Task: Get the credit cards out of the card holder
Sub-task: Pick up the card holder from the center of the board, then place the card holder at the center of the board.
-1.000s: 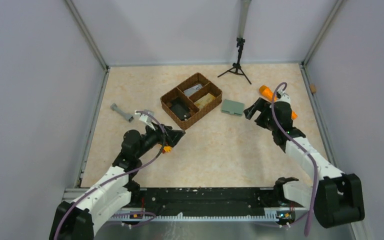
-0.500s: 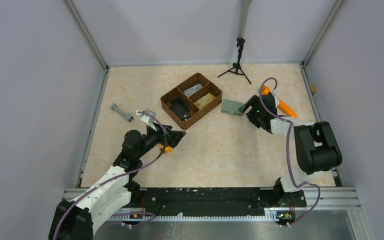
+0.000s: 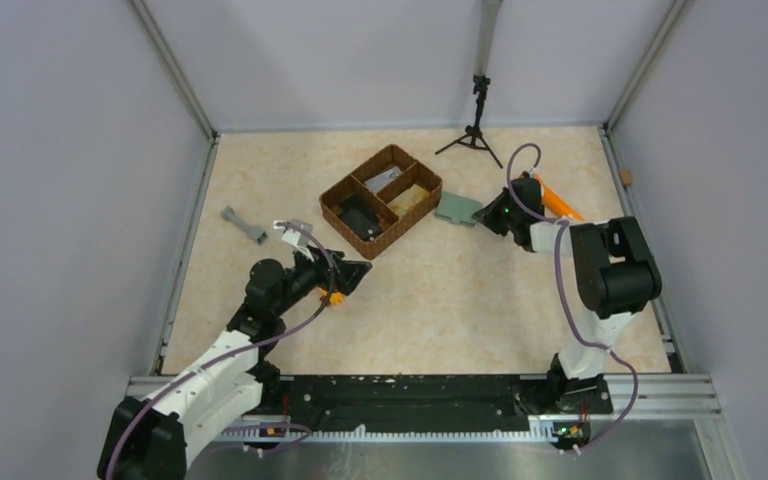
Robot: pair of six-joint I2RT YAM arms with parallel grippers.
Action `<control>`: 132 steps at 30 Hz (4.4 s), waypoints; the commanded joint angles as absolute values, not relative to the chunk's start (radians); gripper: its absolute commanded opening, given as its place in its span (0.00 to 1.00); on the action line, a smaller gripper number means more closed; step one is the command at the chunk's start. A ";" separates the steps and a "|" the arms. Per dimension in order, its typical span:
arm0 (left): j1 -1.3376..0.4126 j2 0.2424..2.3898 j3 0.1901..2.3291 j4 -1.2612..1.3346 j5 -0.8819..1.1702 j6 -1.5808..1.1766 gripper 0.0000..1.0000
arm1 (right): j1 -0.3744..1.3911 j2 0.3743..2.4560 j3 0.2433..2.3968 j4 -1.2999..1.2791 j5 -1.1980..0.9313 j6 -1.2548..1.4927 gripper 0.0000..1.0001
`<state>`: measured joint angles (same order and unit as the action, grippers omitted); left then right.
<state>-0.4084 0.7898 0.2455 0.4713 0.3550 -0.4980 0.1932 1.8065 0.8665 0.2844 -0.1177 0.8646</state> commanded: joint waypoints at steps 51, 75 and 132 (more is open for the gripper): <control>-0.645 0.781 0.178 0.699 0.143 -0.378 0.99 | 0.498 1.023 0.672 0.080 -0.380 1.180 0.00; -1.092 1.042 0.075 1.119 -0.197 0.308 0.99 | 0.593 0.958 0.510 0.228 -0.381 1.681 0.00; -0.871 0.852 0.147 0.845 0.044 -0.180 0.00 | 0.793 1.344 0.541 0.867 -0.484 1.069 0.73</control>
<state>-0.8753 0.8425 0.1226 0.8009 -0.0135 -0.1814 0.7830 1.3258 0.5106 0.7708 -0.4973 1.0668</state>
